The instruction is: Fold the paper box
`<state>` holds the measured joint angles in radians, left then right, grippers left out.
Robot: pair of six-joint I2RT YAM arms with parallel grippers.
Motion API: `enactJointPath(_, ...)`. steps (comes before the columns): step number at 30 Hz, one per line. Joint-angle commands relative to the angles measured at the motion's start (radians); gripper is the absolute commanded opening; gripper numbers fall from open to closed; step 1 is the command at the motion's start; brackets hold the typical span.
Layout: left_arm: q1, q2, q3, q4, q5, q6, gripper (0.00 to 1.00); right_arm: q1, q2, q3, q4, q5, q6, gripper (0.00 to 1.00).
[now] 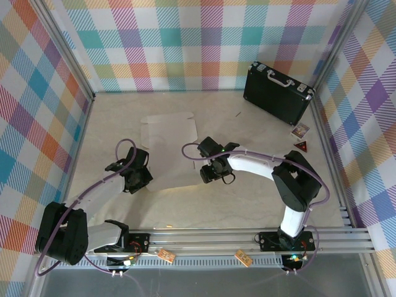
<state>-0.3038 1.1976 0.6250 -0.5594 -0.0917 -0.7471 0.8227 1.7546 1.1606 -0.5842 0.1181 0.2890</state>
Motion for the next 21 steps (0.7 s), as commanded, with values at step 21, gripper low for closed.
enactJointPath(21, 0.013, -0.024, 0.067, -0.119, 0.115, 0.062, 0.0, 0.133, 0.147, 0.162, 0.095, -0.405, -0.993, 0.6)
